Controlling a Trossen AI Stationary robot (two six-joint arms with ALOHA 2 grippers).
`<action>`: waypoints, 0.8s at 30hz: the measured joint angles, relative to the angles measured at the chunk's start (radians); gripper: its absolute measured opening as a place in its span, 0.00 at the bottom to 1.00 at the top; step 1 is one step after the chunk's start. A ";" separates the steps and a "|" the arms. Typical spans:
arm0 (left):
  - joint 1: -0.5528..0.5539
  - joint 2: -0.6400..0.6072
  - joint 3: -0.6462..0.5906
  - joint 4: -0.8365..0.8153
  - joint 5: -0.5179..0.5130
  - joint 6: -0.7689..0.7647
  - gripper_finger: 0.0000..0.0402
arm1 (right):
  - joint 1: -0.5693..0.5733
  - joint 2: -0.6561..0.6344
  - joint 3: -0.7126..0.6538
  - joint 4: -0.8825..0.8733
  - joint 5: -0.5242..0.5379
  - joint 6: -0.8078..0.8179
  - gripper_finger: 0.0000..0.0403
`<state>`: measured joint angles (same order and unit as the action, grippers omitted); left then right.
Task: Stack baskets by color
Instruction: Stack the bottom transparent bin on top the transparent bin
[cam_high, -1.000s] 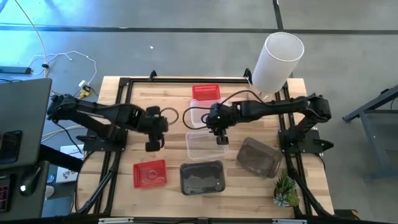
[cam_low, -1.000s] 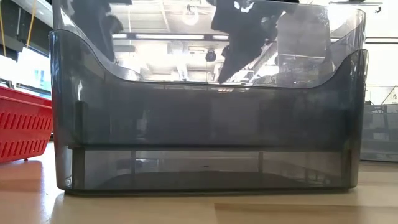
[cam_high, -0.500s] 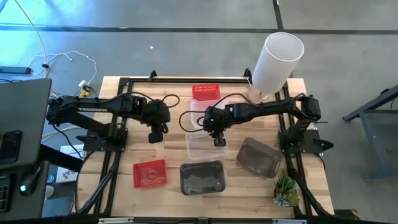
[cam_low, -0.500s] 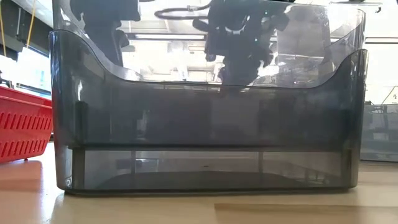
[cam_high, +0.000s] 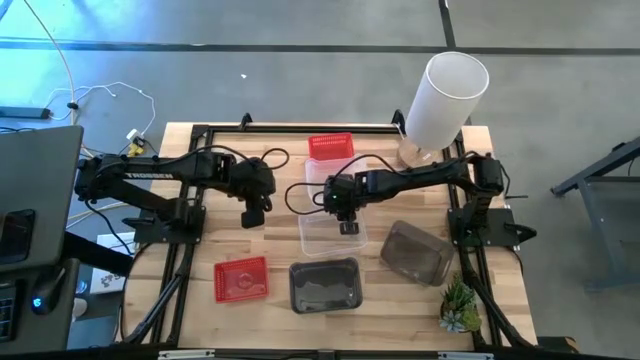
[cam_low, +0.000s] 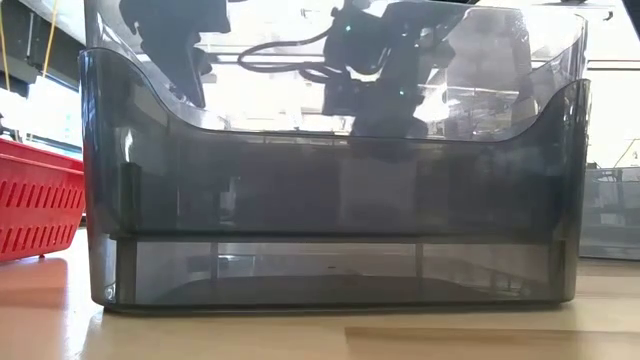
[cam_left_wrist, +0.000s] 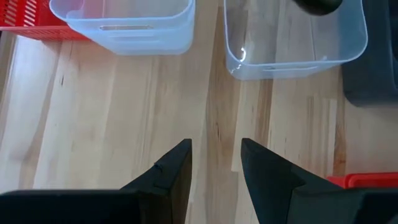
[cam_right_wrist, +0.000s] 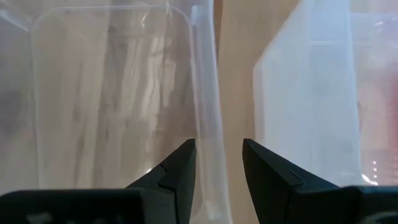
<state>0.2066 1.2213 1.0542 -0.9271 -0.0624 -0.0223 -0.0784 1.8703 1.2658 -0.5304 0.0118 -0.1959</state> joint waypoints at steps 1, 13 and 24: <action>0.000 0.000 0.000 0.001 0.000 0.000 0.31 | 0.000 0.001 0.000 0.001 0.004 0.000 0.29; 0.000 0.000 0.000 0.003 0.000 0.000 0.31 | 0.009 0.004 -0.002 -0.008 -0.013 0.004 0.16; 0.000 0.000 0.000 0.003 0.000 0.000 0.31 | 0.018 0.012 -0.008 -0.017 -0.022 0.007 0.12</action>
<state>0.2066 1.2217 1.0542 -0.9237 -0.0624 -0.0219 -0.0608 1.8828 1.2579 -0.5475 -0.0098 -0.1890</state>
